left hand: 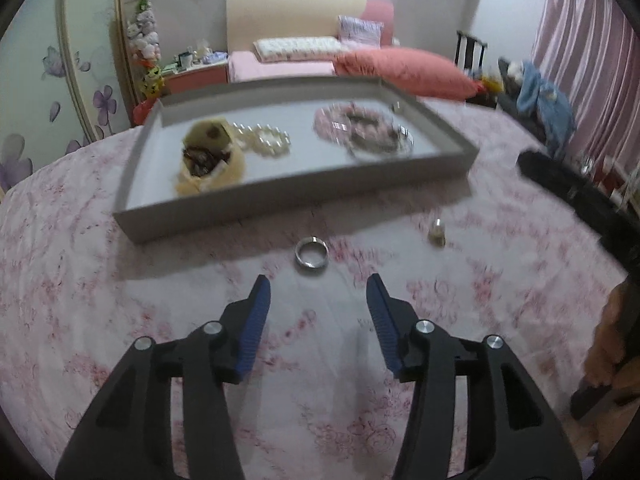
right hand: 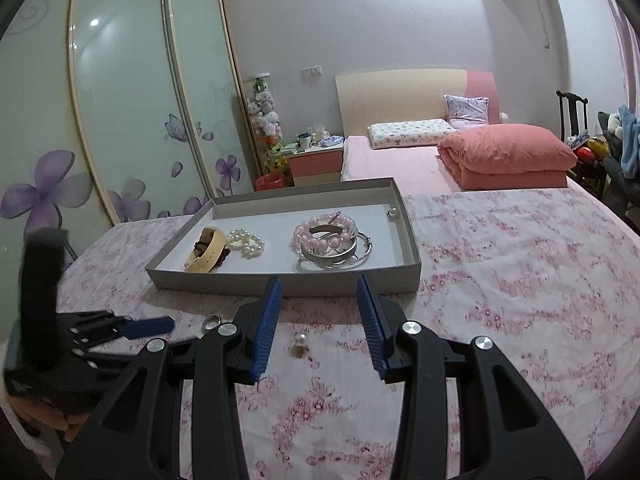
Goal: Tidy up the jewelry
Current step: 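Grasp the silver ring with the left gripper while the right gripper grasps the pearl stud earring, then carry the ring and pearl earring into the grey tray and open both grippers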
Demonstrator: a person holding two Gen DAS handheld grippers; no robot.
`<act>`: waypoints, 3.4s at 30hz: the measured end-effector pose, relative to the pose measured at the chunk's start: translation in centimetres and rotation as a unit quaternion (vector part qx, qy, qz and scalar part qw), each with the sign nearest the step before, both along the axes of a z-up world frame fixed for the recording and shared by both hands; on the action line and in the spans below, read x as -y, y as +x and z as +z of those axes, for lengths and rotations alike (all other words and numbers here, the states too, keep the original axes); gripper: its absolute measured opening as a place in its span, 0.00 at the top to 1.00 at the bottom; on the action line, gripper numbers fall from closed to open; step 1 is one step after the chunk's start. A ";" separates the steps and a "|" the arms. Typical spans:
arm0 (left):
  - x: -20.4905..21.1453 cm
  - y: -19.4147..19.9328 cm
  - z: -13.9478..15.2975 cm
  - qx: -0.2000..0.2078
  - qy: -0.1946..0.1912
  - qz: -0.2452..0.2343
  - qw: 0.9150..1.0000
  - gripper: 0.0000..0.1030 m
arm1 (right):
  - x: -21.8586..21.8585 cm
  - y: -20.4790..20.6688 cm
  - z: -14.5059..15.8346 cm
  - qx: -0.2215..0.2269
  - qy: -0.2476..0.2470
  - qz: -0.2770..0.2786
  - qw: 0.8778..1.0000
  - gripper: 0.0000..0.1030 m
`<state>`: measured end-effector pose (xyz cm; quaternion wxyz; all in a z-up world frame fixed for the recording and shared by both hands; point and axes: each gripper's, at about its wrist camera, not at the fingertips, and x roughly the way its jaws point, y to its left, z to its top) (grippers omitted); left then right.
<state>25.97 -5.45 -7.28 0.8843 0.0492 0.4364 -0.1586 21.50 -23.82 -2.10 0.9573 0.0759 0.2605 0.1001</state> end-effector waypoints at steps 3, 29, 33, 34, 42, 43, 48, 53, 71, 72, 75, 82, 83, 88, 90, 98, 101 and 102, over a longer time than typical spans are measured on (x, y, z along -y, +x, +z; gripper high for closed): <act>0.7 0.3 -0.8 0.000 0.021 0.004 1.000 0.51 | 0.3 -0.1 -0.1 -0.001 0.006 -0.002 1.000 0.61; -6.3 1.3 -0.5 0.013 0.067 0.119 0.990 0.78 | -0.3 0.1 -0.8 -0.026 0.003 0.015 1.000 0.60; -8.3 0.4 -0.4 0.016 0.063 0.130 0.989 0.78 | -1.7 0.5 -1.4 -0.054 -0.022 0.026 0.998 0.60; -8.8 0.4 -0.4 0.015 0.059 0.132 0.989 0.78 | -2.1 0.8 -1.7 -0.066 -0.034 0.029 0.997 0.60; -9.4 0.1 -0.3 0.012 0.048 0.135 0.990 0.78 | -4.4 2.9 -3.6 -0.131 -0.074 0.033 0.988 0.63; -9.4 0.0 -0.3 0.012 0.048 0.135 0.990 0.78 | -4.6 3.2 -3.8 -0.137 -0.076 0.035 0.987 0.64; -9.4 -0.1 -0.3 0.012 0.047 0.135 0.990 0.78 | -5.0 4.1 -4.8 -0.160 -0.087 0.032 0.983 0.71; -9.2 0.1 -0.3 0.012 0.046 0.135 0.990 0.78 | -5.0 4.3 -5.0 -0.169 -0.086 0.031 0.981 0.75; -9.2 0.0 -0.3 0.012 0.046 0.135 0.990 0.78 | -4.8 5.0 -5.0 -0.172 -0.081 0.026 0.981 0.81; -9.2 0.0 -0.3 0.012 0.046 0.135 0.990 0.78 | -4.8 5.0 -5.0 -0.172 -0.081 0.026 0.981 0.81; -9.2 0.0 -0.3 0.012 0.047 0.135 0.990 0.78 | -4.8 5.1 -5.0 -0.172 -0.081 0.026 0.981 0.81; -9.2 0.0 -0.3 0.012 0.045 0.135 0.990 0.78 | -4.7 5.1 -5.0 -0.173 -0.079 0.024 0.981 0.86; -9.2 0.0 -0.3 0.012 0.045 0.135 0.990 0.78 | -4.7 4.9 -4.9 -0.173 -0.080 0.026 0.981 0.86; -9.5 -0.5 -0.1 0.011 0.019 0.141 0.990 0.79 | -4.8 3.4 -4.2 -0.159 -0.063 0.043 0.984 0.86; -9.4 -1.1 0.2 0.021 0.013 0.139 0.990 0.79 | -4.6 2.4 -3.0 -0.127 -0.057 0.045 0.989 0.86; -7.1 -4.2 4.5 0.119 -0.012 0.119 0.986 0.79 | -5.1 -1.7 2.7 0.031 -0.033 0.039 0.998 0.86; -6.1 -5.0 6.1 0.161 -0.015 0.113 0.980 0.79 | -5.3 -2.4 4.1 0.078 -0.036 0.036 0.996 0.86; -5.8 -5.2 6.5 0.171 -0.015 0.111 0.979 0.79 | -5.3 -2.8 4.5 0.092 -0.037 0.033 0.994 0.86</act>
